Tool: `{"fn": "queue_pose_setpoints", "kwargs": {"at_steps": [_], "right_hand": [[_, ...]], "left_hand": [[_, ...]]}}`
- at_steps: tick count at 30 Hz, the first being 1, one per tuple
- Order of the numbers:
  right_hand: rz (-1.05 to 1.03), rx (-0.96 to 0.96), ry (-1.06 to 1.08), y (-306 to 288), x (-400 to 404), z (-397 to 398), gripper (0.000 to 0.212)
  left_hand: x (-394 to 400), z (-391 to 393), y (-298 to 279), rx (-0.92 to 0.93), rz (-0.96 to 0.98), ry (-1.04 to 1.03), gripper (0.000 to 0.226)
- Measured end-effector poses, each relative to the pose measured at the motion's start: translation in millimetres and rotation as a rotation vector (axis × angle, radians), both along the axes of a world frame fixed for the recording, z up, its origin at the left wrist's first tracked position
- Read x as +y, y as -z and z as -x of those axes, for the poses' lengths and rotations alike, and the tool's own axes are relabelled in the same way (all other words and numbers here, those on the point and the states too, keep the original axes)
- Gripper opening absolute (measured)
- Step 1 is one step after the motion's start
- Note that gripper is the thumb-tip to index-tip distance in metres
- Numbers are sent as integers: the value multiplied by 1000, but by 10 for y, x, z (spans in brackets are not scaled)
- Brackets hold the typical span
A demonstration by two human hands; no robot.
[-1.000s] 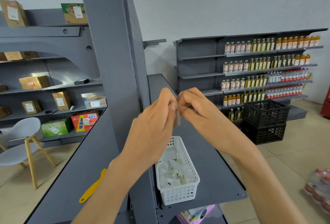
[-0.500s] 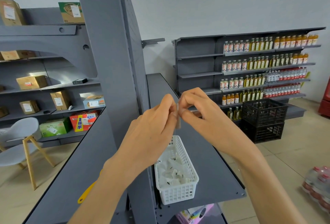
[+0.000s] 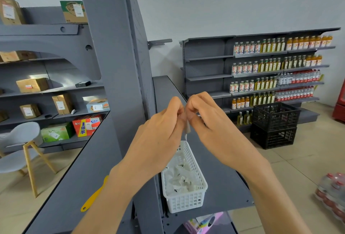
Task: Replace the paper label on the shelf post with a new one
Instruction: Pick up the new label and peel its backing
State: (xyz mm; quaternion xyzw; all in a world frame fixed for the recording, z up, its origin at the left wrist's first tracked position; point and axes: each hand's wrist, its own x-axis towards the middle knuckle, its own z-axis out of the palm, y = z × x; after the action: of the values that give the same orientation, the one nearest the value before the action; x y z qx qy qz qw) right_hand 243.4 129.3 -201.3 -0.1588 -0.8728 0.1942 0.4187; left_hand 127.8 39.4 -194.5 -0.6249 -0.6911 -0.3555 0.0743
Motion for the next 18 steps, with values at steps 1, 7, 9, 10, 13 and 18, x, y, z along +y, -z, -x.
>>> {"fn": "queue_pose_setpoints", "kwargs": {"at_steps": [1, 7, 9, 10, 13, 18], "right_hand": [[-21, 2, 9, 5, -21, 3, 16], [-105, -61, 50, 20, -57, -2, 13], [-126, -92, 98, 24, -60, -1, 12], [-133, -102, 121, 21, -64, 2, 11], [-103, -94, 147, 11, -59, 8, 11], [40, -55, 66, 55, 26, 26, 14]], "left_hand": [[10, -2, 8, -4, -3, -5, 20], [34, -19, 48, 103, -8, -66, 20], [49, -15, 66, 189, -13, -108, 20], [56, -12, 76, 234, -17, -132, 19], [79, -1, 88, 282, -20, -170, 16], [126, 27, 116, 269, -15, -157, 16]]}}
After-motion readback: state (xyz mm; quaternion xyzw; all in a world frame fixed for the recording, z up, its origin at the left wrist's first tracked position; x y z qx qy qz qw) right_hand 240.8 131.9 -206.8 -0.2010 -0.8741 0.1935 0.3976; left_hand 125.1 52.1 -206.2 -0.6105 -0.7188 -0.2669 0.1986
